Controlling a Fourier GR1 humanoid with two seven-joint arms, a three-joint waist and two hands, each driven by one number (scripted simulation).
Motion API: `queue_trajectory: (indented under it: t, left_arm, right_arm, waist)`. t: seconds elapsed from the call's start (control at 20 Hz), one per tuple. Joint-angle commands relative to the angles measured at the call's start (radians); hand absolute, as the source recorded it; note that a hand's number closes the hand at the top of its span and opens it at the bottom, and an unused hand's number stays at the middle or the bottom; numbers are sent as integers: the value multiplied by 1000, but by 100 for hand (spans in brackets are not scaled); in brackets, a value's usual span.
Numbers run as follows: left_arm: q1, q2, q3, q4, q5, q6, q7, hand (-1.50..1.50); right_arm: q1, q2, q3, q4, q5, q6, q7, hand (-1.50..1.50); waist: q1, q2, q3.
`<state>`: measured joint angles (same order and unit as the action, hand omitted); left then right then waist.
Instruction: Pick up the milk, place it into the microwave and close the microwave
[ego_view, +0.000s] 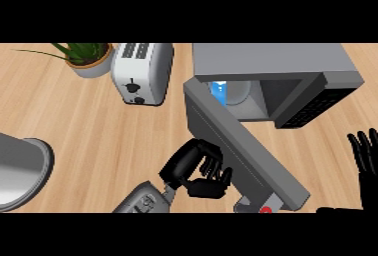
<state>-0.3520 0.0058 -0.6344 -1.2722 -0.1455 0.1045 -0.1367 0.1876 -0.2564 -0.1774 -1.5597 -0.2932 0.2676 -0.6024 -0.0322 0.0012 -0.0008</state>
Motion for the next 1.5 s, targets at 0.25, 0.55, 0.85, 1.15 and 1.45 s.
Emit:
queue_trajectory:
  t: [0.25,0.55,0.85,1.15,1.45]
  left_arm:
    - [-270,-5,-248,283,272,152,67,150]
    - [-357,-5,-248,270,440,233,-4,-150]
    - [-449,-6,-195,281,558,274,-98,150]
    - [-572,-6,-162,351,637,304,-98,150]
    - [-659,-6,-133,420,703,311,-125,150]
  right_arm:
    - [-72,-71,-10,-102,-120,91,121,-150]
    - [-97,-85,47,-181,-142,138,166,-150]
    - [-147,-96,75,-237,-185,157,212,-150]
    - [-175,-139,64,-254,-209,186,233,-150]
    - [-216,-163,56,-264,-260,195,272,-150]
  waist:
    - [-71,17,-1]
    - [-135,28,-4]
    - [-190,41,-7]
    - [-259,55,-3]
    - [-286,73,-2]
